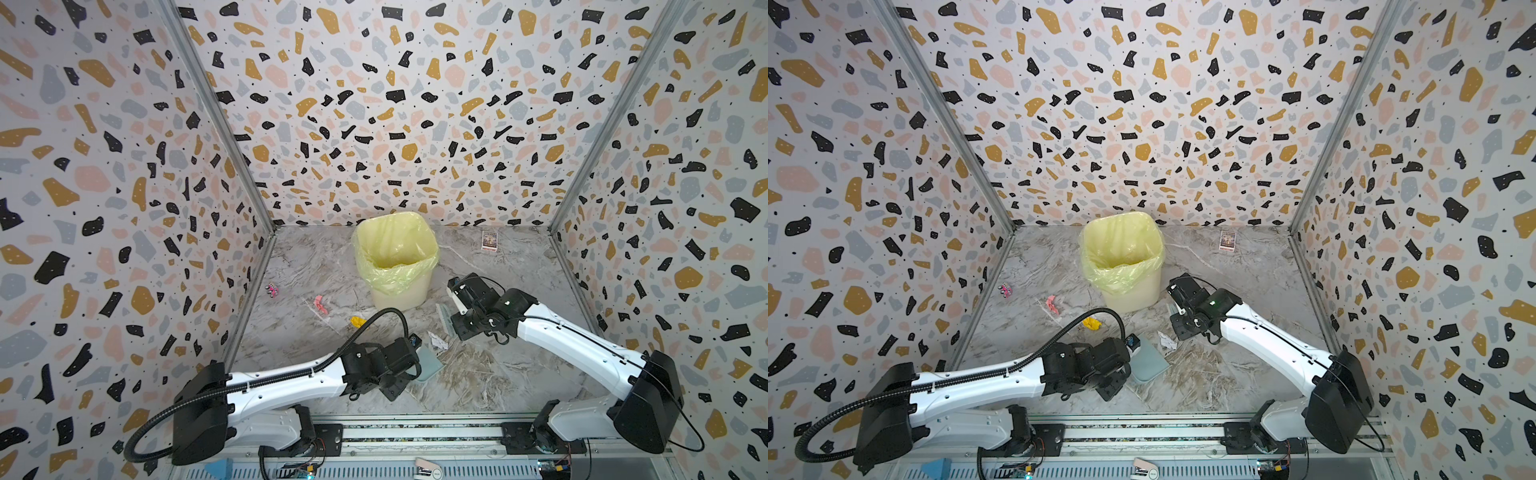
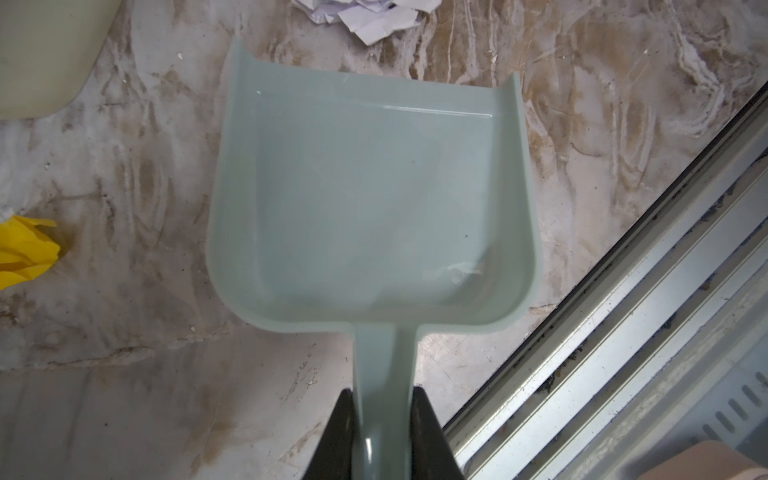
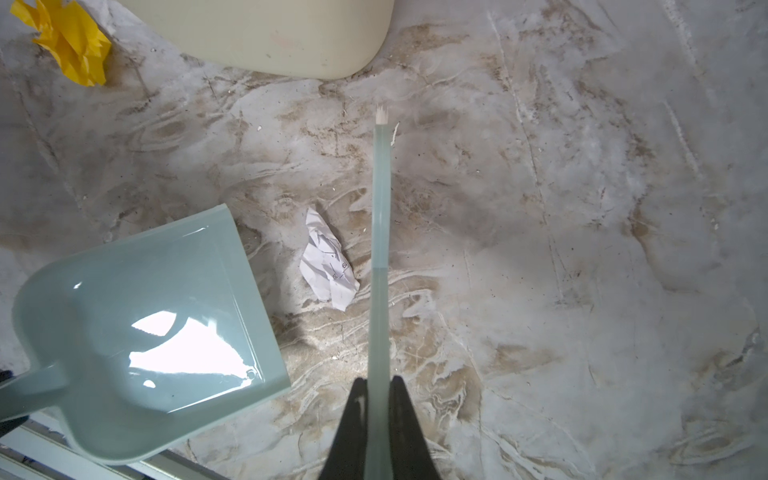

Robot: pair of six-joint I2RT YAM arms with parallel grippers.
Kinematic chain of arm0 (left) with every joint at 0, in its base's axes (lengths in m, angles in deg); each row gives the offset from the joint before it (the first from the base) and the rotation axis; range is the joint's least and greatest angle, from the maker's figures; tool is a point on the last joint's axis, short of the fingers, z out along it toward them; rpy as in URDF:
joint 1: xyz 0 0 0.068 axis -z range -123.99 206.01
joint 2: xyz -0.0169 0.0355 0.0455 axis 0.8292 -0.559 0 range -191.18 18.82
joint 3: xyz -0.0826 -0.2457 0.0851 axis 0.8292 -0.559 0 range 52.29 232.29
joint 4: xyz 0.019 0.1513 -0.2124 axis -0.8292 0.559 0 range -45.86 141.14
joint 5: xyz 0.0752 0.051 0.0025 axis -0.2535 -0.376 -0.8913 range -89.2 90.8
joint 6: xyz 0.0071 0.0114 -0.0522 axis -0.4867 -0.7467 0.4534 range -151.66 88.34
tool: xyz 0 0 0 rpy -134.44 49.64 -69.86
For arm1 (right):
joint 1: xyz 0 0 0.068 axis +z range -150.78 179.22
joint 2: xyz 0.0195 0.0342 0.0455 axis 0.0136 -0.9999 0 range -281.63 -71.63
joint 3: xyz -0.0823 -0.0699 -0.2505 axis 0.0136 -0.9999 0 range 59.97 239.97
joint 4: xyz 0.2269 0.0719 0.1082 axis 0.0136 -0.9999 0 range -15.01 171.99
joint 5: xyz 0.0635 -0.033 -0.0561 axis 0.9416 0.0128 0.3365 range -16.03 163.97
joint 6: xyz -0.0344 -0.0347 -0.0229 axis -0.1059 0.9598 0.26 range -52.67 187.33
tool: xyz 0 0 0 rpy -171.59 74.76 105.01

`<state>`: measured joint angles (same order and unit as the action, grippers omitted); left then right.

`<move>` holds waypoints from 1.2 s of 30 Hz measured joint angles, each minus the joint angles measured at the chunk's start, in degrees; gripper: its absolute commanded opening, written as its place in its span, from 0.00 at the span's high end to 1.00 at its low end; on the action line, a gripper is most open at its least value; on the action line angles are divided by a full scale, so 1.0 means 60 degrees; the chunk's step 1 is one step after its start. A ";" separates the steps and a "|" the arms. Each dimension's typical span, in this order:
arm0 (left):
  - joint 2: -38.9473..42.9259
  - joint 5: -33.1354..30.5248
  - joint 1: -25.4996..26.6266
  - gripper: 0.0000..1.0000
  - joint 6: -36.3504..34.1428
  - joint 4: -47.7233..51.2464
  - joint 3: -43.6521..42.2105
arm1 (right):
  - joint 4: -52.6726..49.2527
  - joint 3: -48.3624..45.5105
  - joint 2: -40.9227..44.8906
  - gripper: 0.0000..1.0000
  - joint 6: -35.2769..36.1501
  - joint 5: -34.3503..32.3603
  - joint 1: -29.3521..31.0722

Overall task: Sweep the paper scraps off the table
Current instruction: 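Sweep the crumpled white scrap into the dustpan with the right-held brush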

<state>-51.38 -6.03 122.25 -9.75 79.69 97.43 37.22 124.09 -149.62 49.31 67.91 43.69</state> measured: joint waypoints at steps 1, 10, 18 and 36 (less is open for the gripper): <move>-0.0051 -0.0022 0.0000 1.00 0.0004 -0.0022 0.0000 | 0.0007 0.0000 -0.0004 1.00 0.0018 0.0000 0.0029; -0.0572 -0.0084 -0.0004 1.00 0.0000 -0.0237 -0.0022 | 0.0066 0.0000 0.0004 1.00 0.0033 0.0047 0.0186; -0.0586 -0.0197 -0.0098 1.00 0.0004 -0.0379 -0.0091 | 0.0084 -0.0178 0.0022 1.00 0.0015 0.0091 0.0342; -0.0838 -0.0189 -0.0219 1.00 0.0004 -0.0652 -0.0244 | 0.0073 -0.0211 0.0197 1.00 -0.0237 0.0561 0.0976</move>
<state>-56.41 -7.17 120.94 -9.73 75.77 95.97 37.65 122.82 -148.44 47.89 71.27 49.55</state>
